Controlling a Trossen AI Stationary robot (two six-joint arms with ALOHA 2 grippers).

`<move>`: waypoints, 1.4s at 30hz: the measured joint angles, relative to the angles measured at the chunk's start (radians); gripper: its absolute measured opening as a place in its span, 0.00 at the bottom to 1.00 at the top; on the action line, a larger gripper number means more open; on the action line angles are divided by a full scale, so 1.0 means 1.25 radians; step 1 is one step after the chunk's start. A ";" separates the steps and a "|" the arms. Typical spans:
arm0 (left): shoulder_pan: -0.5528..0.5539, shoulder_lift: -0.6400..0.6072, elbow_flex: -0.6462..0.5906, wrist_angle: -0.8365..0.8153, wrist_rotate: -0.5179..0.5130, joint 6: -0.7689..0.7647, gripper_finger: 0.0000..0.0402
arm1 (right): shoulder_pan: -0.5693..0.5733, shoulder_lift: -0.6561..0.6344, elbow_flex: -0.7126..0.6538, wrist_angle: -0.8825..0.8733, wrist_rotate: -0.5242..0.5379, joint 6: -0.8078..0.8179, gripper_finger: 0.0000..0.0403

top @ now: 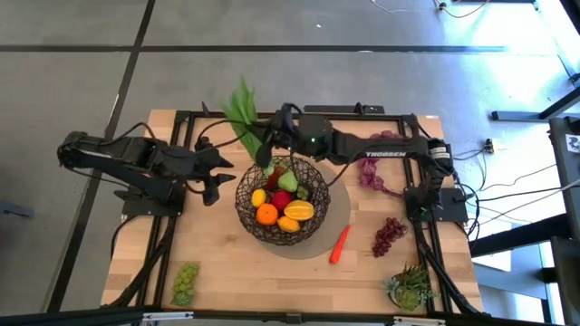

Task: Build produce basket
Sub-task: Put the leaf lettuce into the wire basket

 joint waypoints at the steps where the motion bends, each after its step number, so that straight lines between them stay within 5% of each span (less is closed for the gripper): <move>1: -0.006 -0.002 0.000 -0.001 0.000 -0.005 0.38 | -0.001 0.000 -0.022 0.032 -0.013 0.001 0.00; 21: -0.033 -0.024 0.000 0.000 -0.002 -0.042 0.38 | -0.009 0.000 -0.346 0.440 -0.017 -0.038 0.00; 42: -0.033 -0.024 0.000 0.001 -0.003 -0.059 0.38 | -0.009 0.104 -0.383 0.543 -0.060 -0.023 0.00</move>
